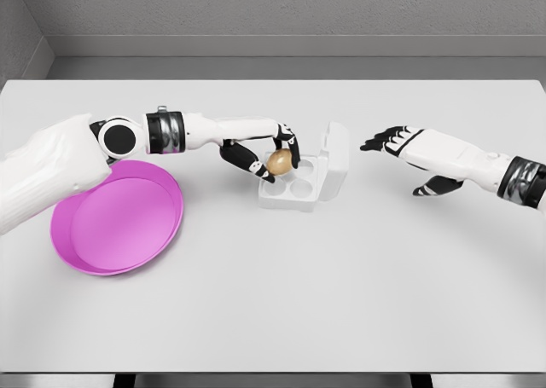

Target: Pack egg into the box and close the box lid

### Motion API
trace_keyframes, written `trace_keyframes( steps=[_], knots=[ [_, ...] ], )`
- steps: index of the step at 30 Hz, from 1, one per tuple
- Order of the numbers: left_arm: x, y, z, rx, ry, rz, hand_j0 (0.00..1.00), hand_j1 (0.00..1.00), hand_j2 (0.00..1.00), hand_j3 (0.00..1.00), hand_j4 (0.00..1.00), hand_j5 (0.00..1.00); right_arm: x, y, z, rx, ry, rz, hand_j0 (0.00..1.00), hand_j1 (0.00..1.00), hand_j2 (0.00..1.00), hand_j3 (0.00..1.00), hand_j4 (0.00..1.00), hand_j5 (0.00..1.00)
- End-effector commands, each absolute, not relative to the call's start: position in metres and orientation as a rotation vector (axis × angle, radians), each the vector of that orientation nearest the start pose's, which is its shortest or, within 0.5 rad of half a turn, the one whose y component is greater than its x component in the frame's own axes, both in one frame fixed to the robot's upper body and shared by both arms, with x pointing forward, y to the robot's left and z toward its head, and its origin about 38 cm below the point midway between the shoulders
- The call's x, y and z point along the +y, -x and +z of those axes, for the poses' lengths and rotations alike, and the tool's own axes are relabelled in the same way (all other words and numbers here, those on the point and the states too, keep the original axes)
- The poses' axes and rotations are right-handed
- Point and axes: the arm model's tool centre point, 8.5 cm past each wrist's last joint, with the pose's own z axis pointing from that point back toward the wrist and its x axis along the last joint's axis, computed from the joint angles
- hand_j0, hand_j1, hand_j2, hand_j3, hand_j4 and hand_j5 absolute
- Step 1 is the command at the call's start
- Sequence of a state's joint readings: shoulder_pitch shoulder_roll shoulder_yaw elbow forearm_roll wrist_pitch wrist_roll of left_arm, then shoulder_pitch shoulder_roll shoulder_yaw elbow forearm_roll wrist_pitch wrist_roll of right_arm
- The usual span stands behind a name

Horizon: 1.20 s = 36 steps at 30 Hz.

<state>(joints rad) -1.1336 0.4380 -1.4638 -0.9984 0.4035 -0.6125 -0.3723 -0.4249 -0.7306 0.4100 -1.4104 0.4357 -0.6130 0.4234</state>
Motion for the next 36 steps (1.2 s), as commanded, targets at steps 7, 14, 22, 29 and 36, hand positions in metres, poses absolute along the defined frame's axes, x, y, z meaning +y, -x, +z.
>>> trace_keyframes(
  steps=[7, 14, 22, 29, 36],
  knots=[
    [0.131, -0.495, 0.183, -1.575, 0.406, -1.664, 0.5, 0.5, 0.5, 0.5, 0.5, 0.5, -0.319, -0.419, 0.172, -1.524, 0.387, 1.855, 1.0, 1.0, 1.0, 1.0, 1.0, 1.0],
    [0.131, -0.501, 0.178, -1.566, 0.39, -1.646, 0.51, 0.51, 0.51, 0.51, 0.51, 0.51, -0.319, -0.419, 0.173, -1.527, 0.389, 1.852, 1.0, 1.0, 1.0, 1.0, 1.0, 1.0],
    [0.13, -0.503, 0.167, -1.543, 0.385, -1.633, 0.51, 0.51, 0.51, 0.51, 0.51, 0.51, -0.318, -0.42, 0.173, -1.529, 0.388, 1.852, 1.0, 1.0, 1.0, 1.0, 1.0, 1.0],
    [0.128, -0.504, 0.166, -1.545, 0.387, -1.624, 0.6, 0.6, 0.6, 0.6, 0.6, 0.6, -0.319, -0.419, 0.172, -1.524, 0.388, 1.853, 1.0, 1.0, 1.0, 1.0, 1.0, 1.0],
    [0.128, -0.504, 0.165, -1.543, 0.384, -1.625, 0.84, 0.84, 0.84, 0.84, 0.84, 0.84, -0.319, -0.419, 0.172, -1.525, 0.387, 1.852, 1.0, 1.0, 1.0, 1.0, 1.0, 1.0]
  ],
)
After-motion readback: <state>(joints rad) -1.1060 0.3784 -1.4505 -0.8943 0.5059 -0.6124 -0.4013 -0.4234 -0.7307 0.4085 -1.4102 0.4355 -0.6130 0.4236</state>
